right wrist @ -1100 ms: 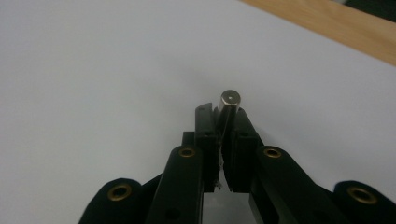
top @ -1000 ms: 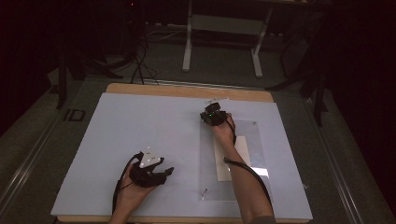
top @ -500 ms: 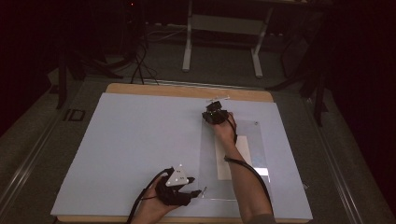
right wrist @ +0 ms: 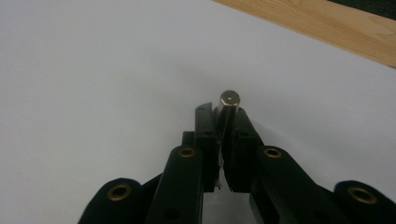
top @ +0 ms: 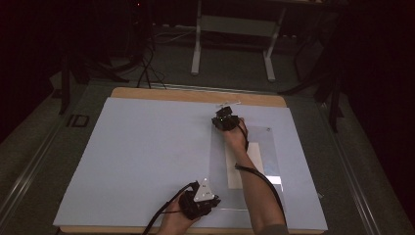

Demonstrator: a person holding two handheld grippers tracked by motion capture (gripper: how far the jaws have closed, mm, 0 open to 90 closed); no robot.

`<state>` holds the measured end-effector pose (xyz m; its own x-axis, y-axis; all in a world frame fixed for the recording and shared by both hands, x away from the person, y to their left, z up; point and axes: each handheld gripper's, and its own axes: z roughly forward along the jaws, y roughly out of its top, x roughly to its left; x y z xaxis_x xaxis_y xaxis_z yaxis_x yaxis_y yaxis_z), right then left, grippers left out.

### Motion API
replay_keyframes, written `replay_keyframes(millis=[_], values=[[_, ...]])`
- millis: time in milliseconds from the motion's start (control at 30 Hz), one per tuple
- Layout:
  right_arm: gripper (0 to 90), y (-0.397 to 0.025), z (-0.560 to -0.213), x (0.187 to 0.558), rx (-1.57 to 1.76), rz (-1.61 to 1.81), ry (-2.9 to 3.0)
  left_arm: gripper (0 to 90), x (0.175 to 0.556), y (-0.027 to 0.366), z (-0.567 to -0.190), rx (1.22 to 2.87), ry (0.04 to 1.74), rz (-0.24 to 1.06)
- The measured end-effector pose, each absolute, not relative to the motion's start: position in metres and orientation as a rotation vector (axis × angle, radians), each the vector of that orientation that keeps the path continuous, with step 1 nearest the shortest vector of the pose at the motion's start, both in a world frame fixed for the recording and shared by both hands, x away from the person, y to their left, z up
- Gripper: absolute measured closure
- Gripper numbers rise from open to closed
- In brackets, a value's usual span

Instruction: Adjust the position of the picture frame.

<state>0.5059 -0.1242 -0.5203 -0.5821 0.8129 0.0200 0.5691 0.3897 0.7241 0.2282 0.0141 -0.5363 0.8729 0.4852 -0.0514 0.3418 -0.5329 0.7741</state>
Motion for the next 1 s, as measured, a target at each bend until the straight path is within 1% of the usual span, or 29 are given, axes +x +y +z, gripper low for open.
replay_keyframes(millis=[33, 67, 167, 200, 267, 433, 467, 600, 667, 700, 767, 800, 833, 900, 933, 967, 1000], values=[[85.6, -0.124, -0.52, 0.506, 1.2, 1.002, 2.316, 82.9, 0.228, 0.014, -0.536, 2.183, 0.595, 0.213], [85.6, -0.123, -0.52, 0.506, 1.196, 0.996, 2.317, 83.4, 0.225, 0.013, -0.536, 2.188, 0.583, 0.259], [85.6, -0.122, -0.519, 0.505, 1.18, 0.975, 2.313, 83.8, 0.225, 0.016, -0.533, 2.149, 0.604, 0.26], [85.6, -0.121, -0.519, 0.505, 1.18, 0.972, 2.307, 83.8, 0.227, 0.02, -0.532, 2.121, 0.621, 0.233], [85.4, -0.121, -0.517, 0.506, 1.188, 0.965, 2.285, 83.7, 0.229, 0.026, -0.528, 2.089, 0.637, 0.226], [83.9, -0.128, -0.505, 0.51, 1.207, 0.969, 2.251, 83.6, 0.233, 0.055, -0.51, 1.994, 0.673, 0.256], [83.9, -0.128, -0.505, 0.51, 1.207, 0.969, 2.251, 83.4, 0.233, 0.055, -0.51, 1.994, 0.673, 0.256], [83.3, -0.143, -0.489, 0.51, 1.218, 0.973, 2.212, 82.3, 0.242, 0.096, -0.497, 1.886, 0.785, 0.295], [83.9, -0.147, -0.481, 0.509, 1.224, 0.972, 2.194, 81.8, 0.244, 0.102, -0.496, 1.87, 0.807, 0.295], [84.2, -0.15, -0.477, 0.507, 1.229, 0.978, 2.181, 81.8, 0.25, 0.119, -0.494, 1.836, 0.861, 0.321], [84.9, -0.155, -0.469, 0.504, 1.24, 0.99, 2.169, 81.3, 0.256, 0.135, -0.491, 1.799, 0.91, 0.35], [85.3, -0.158, -0.465, 0.502, 1.255, 1.011, 2.156, 81.3, 0.256, 0.135, -0.491, 1.799, 0.91, 0.35], [85.5, -0.162, -0.46, 0.499, 1.261, 1.026, 2.145, 81.2, 0.266, 0.151, -0.485, 1.777, 0.948, 0.39], [85.9, -0.169, -0.454, 0.493, 1.261, 1.055, 2.134, 80.8, 0.279, 0.169, -0.48, 1.739, 0.986, 0.406], [86.0, -0.173, -0.45, 0.488, 1.256, 1.067, 2.132, 80.7, 0.279, 0.169, -0.48, 1.739, 0.986, 0.406], [86.0, -0.173, -0.45, 0.488, 1.256, 1.067, 2.132, 80.7, 0.288, 0.179, -0.477, 1.722, 1.001, 0.404], [86.1, -0.182, -0.446, 0.475, 1.272, 1.075, 2.121, 80.3, 0.309, 0.196, -0.473, 1.708, 1.013, 0.362]])
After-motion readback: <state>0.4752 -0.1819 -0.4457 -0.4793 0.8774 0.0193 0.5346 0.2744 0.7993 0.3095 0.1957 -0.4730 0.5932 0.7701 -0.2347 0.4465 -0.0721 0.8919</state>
